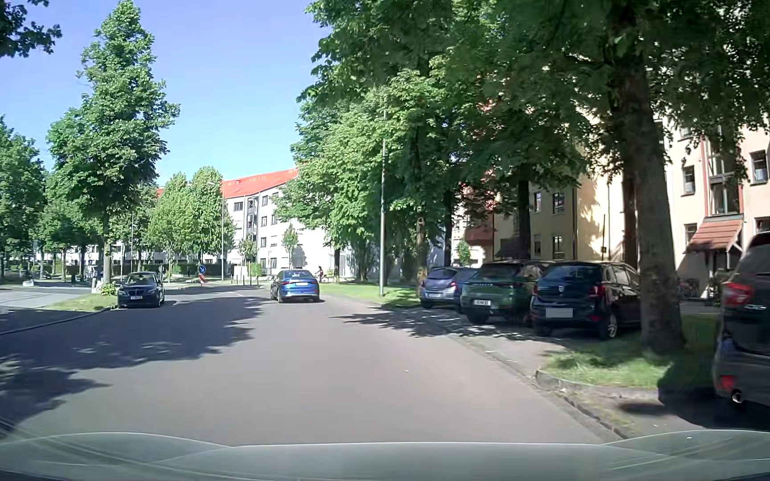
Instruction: Follow the waypoints while adhering to traffic rules and regulations
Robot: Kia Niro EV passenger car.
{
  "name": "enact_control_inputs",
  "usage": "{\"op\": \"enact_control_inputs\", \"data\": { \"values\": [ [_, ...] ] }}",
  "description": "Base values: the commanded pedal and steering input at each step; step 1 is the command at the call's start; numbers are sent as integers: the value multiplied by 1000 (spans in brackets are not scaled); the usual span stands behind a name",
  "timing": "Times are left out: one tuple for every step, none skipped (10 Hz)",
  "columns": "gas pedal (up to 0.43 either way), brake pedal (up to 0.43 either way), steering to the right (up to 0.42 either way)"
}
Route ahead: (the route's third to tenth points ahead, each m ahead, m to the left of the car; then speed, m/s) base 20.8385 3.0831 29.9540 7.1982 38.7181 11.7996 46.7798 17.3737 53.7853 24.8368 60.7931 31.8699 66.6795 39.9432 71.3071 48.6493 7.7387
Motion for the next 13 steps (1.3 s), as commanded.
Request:
{"op": "enact_control_inputs", "data": {
  "values": [
    [8,0,-56],
    [8,0,-59],
    [8,0,-62],
    [0,0,-63],
    [0,0,-63],
    [0,0,-63],
    [0,0,-62],
    [0,0,-59],
    [0,0,-56],
    [0,0,-54],
    [0,0,-53],
    [0,0,-50],
    [0,0,-46]
  ]
}}
